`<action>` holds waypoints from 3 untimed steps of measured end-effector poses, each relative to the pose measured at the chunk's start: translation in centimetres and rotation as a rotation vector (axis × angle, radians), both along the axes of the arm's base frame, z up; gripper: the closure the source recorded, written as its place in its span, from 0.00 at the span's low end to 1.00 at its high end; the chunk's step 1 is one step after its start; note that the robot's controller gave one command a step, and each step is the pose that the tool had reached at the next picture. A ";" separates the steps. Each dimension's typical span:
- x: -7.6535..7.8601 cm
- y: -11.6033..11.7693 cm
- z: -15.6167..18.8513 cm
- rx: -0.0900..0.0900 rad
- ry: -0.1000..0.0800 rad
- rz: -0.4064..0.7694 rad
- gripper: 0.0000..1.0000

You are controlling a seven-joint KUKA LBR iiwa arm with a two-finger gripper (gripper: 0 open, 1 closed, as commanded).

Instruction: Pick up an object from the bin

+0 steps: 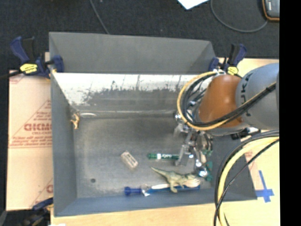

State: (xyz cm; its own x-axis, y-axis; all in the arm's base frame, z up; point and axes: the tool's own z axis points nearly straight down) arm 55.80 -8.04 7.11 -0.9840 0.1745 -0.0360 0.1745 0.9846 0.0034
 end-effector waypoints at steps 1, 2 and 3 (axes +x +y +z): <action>0.2 -1.2 1.1 -0.002 -0.004 -0.012 0.00; -0.7 -1.7 0.3 -0.001 -0.004 -0.010 1.00; -0.7 -1.7 0.3 -0.001 -0.004 -0.010 1.00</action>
Offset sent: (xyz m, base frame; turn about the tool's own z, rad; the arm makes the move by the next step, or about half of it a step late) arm -0.0081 -0.0156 0.0028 0.0082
